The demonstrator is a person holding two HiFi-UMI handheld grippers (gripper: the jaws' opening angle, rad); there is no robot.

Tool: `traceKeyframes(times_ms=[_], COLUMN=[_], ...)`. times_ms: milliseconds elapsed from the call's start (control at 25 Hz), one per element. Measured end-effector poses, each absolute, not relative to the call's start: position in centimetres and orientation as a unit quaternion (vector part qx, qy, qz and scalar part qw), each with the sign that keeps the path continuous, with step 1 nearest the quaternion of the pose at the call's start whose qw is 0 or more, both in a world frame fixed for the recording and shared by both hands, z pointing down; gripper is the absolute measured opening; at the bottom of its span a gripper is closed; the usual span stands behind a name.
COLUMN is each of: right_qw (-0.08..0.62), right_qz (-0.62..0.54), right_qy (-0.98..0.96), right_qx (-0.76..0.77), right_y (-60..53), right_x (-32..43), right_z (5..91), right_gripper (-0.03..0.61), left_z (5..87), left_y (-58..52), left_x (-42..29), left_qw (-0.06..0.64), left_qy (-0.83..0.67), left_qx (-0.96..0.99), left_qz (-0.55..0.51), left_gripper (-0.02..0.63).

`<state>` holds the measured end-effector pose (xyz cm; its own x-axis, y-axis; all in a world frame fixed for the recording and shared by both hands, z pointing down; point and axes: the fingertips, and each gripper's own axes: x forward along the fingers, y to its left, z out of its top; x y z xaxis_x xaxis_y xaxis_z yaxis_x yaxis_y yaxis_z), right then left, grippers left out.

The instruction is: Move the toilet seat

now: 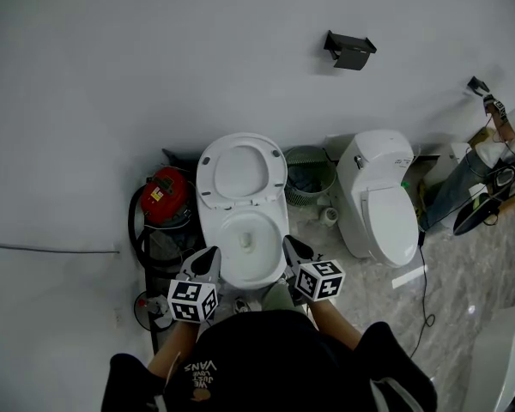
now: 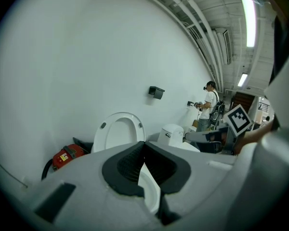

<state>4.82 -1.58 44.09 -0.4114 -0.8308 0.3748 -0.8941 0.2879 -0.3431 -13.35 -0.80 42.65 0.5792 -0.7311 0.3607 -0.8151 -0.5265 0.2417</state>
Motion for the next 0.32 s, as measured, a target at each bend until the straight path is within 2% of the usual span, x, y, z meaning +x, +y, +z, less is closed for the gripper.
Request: traceKeyframes(times_ms=[320], right_qw=[0.063], right_qz=[0.26], right_qy=[-0.801], right_qx=[0.536], right_y=[-1.03], right_x=[4.6], right_z=[44.47], right_gripper=[-0.003], left_z=[43.16], left_y=[-0.17], left_x=[-13.29], left_qw=[0.19], left_qy=[-0.441], left_qx=[0.87], left_qz=[0.115], left_gripper=[0.0])
